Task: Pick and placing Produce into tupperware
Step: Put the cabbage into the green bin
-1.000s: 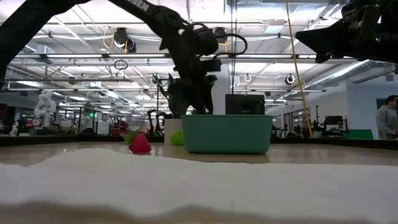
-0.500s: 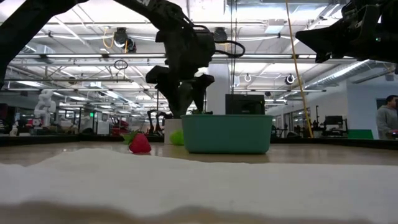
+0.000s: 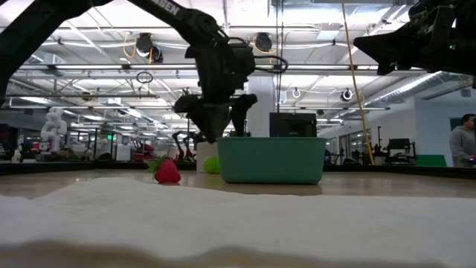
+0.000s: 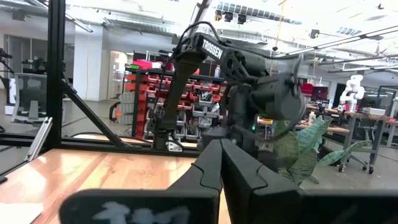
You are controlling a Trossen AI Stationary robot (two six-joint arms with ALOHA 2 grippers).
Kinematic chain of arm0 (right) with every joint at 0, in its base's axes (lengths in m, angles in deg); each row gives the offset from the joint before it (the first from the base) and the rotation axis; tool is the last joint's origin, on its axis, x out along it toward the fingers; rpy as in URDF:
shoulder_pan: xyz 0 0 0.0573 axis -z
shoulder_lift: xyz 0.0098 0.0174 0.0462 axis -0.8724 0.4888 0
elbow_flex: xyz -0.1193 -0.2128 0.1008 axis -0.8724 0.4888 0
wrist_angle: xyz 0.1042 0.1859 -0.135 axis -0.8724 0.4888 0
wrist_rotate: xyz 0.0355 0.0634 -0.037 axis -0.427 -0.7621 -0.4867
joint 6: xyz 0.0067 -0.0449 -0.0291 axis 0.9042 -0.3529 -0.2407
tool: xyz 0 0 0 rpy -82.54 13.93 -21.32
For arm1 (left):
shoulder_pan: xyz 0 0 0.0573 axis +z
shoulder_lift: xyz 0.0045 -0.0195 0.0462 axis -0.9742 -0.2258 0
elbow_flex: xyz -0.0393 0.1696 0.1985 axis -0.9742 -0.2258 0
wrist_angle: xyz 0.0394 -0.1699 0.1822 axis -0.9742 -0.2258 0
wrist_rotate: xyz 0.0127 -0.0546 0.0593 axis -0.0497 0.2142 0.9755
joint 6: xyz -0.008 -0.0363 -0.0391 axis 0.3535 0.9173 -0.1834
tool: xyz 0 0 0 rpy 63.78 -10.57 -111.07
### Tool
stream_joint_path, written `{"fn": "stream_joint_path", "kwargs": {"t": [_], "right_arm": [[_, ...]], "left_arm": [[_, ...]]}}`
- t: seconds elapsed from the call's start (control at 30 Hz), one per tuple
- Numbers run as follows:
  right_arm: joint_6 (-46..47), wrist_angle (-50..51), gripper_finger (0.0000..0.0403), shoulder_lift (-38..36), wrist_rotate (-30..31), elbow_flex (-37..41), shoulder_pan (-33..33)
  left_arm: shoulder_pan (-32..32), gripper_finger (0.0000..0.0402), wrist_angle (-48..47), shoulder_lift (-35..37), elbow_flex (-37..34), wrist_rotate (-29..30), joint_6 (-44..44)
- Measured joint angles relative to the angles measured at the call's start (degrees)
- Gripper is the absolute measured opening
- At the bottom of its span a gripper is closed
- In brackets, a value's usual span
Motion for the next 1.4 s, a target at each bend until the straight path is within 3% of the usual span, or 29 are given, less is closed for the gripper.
{"fn": "stream_joint_path", "kwargs": {"t": [0.17, 0.87, 1.17, 1.4], "right_arm": [[-0.02, 0.0, 0.0, 0.0, -0.02, 0.01, 0.01], [-0.7, -0.42, 0.0, 0.0, 0.0, 0.02, 0.0], [-1.14, -0.5, 0.0, 0.0, 0.0, 0.01, 0.01], [-1.14, -0.82, 0.0, 0.0, 0.0, 0.02, 0.0]], "left_arm": [[1.16, 0.0354, 4.15, -0.02, -5.28, 4.57, -4.26], [6.35, 0.0354, 9.6, -0.02, -9.82, 4.7, -15.32], [6.33, 0.0354, 17.92, -0.02, -13.25, 5.67, -16.94], [6.32, 0.0353, 18.59, -0.05, -13.45, 6.63, -17.01]]}}
